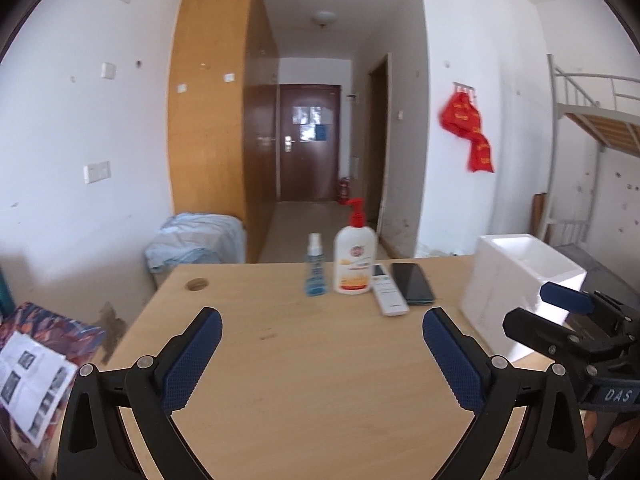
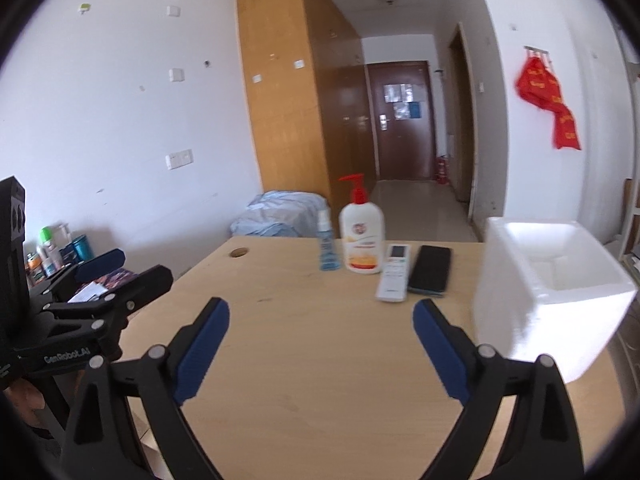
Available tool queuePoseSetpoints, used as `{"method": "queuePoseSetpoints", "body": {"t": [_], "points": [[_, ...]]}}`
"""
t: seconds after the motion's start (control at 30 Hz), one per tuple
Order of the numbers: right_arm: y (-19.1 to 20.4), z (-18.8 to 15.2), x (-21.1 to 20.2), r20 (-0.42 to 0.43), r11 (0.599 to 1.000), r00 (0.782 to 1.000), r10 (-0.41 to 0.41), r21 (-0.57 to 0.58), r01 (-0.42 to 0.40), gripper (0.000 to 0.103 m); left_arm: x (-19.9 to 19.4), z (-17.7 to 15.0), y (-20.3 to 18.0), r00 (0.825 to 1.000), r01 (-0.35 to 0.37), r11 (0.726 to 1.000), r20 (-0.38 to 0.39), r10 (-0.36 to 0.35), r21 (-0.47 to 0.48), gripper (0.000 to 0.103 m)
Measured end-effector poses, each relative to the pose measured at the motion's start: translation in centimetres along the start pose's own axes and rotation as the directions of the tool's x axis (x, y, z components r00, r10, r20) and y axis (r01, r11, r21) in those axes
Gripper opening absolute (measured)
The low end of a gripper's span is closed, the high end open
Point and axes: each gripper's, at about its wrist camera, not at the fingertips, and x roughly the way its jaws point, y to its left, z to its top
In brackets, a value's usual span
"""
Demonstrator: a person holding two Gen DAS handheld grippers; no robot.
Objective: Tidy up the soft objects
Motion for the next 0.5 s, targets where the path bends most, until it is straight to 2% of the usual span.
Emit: {"method": "queuePoseSetpoints", "body": {"t": [0.3,0.5], "points": [[3.4,-0.7,1.8,-0.022,0.994,0.995,0.098,-0.037,-0.099,0.096,-0.7,-1.7,3.6,0.994,-0.110,0.993,-0.003,0.110,-0.043,0.101],[4.3,-1.2,2.6,-0.037,0.993,0.993,0.115,-0.032,-0.116,0.096,-0.9,-2.4,4.8,0.991,-0.133,0.990,-0.006,0.133,-0.049,0.101]]}}
